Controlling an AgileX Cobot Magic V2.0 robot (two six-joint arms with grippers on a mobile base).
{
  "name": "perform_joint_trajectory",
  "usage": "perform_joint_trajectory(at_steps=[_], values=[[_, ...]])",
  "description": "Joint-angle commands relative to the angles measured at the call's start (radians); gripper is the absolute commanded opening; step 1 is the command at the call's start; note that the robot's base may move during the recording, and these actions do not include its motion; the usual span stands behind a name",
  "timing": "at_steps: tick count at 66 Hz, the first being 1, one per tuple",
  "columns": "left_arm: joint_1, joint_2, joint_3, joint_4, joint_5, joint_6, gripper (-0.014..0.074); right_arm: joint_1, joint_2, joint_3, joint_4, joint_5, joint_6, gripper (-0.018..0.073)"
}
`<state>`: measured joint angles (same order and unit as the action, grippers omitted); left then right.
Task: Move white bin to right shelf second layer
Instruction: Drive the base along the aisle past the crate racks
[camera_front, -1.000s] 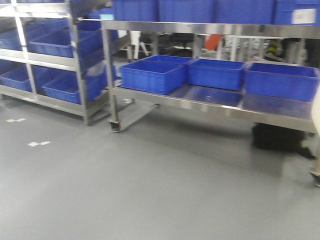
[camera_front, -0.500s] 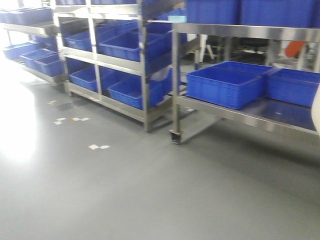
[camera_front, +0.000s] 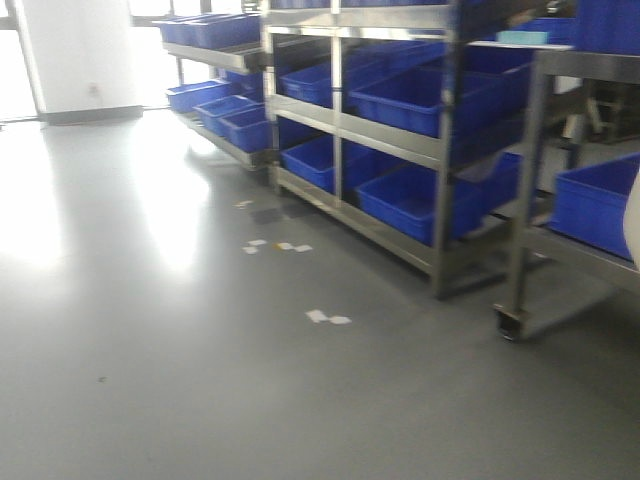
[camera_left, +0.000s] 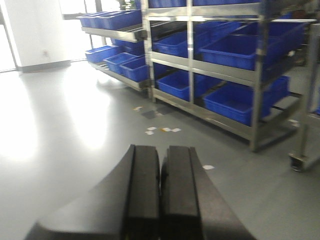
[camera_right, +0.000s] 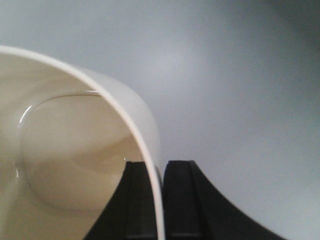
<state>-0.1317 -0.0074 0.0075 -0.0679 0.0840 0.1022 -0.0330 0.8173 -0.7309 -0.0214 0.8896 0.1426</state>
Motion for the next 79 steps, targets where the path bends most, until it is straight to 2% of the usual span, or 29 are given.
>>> perform_joint_trajectory(at_steps=[1, 79], values=[[-0.004, -0.014, 0.037, -0.006, -0.084, -0.003, 0.0085, 0.000, -0.003, -0.030, -0.003, -0.062, -0.002, 0.0049], [-0.004, -0.014, 0.037, -0.006, -0.084, -0.003, 0.0085, 0.000, -0.003, -0.030, -0.003, -0.062, -0.002, 0.0049]])
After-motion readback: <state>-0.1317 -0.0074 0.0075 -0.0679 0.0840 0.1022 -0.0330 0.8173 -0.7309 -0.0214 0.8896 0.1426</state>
